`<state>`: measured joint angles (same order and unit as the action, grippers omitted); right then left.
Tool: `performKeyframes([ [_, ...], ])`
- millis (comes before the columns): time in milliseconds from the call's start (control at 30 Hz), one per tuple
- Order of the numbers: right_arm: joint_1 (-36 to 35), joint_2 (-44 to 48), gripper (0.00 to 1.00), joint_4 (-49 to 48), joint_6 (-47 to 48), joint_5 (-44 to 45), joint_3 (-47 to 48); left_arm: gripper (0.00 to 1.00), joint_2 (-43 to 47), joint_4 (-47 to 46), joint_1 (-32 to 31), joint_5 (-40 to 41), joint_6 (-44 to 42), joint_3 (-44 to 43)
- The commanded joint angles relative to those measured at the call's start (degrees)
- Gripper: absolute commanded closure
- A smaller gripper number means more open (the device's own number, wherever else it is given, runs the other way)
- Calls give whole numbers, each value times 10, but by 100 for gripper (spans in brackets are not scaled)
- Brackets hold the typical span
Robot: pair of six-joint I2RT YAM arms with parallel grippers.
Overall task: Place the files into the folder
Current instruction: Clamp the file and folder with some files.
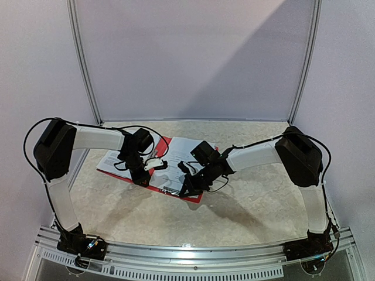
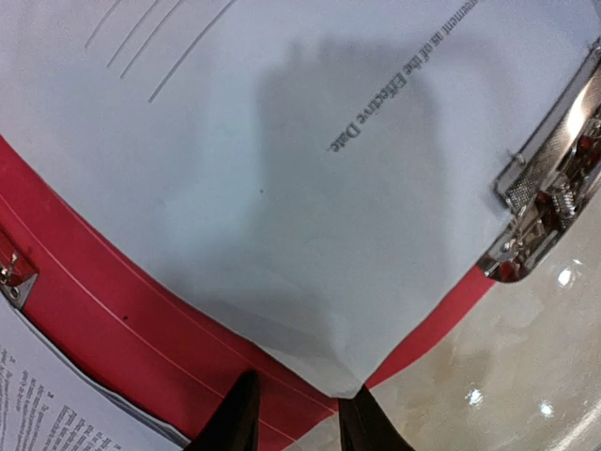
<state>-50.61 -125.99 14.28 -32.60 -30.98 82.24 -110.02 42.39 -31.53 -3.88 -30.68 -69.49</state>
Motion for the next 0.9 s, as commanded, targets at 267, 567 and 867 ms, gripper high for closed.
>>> performKeyframes([
  [267,-1,-22,95,70,15,48,-11,71,-62,22,-17,-6,-5,34],
  [567,-9,-7,94,93,30,45,15,72,-63,23,-17,-7,-5,32],
  [867,-12,9,91,89,30,32,19,72,-63,23,-18,-6,-5,31],
])
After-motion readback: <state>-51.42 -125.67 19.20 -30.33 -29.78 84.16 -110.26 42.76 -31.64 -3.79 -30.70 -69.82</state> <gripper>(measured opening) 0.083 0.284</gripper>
